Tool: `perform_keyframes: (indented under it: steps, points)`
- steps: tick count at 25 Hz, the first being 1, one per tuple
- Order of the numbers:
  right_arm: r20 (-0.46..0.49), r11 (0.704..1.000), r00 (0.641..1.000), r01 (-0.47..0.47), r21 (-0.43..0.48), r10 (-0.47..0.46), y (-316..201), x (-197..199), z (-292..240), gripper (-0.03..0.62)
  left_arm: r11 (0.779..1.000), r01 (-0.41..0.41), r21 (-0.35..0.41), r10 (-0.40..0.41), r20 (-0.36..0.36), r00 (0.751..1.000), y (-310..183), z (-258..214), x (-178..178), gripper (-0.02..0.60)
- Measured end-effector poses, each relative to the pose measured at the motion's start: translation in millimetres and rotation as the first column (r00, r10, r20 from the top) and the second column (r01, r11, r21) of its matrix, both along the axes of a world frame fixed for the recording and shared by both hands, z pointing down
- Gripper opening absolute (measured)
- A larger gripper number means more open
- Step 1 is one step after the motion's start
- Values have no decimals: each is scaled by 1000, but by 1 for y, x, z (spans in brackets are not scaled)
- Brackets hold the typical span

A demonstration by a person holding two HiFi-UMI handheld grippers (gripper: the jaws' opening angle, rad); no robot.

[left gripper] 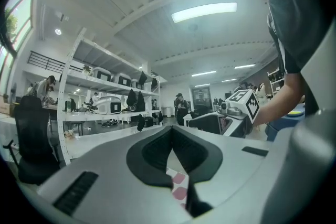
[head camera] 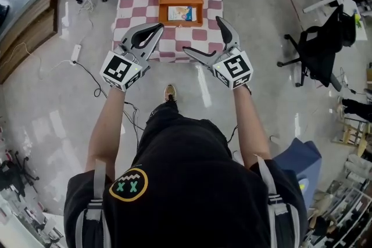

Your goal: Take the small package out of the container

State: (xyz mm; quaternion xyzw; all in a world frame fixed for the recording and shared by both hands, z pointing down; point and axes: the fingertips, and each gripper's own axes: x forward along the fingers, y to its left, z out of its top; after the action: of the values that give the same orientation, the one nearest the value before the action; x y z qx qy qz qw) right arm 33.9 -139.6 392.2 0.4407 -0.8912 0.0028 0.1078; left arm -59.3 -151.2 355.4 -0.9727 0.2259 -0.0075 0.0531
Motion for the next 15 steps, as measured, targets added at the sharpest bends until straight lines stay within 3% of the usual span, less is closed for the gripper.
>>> perform_keyframes:
  steps: [15]
  points:
    - [3, 992, 999, -51, -119, 52, -99, 3, 45, 595, 998, -22, -51, 21, -25, 999, -84, 20, -8, 17]
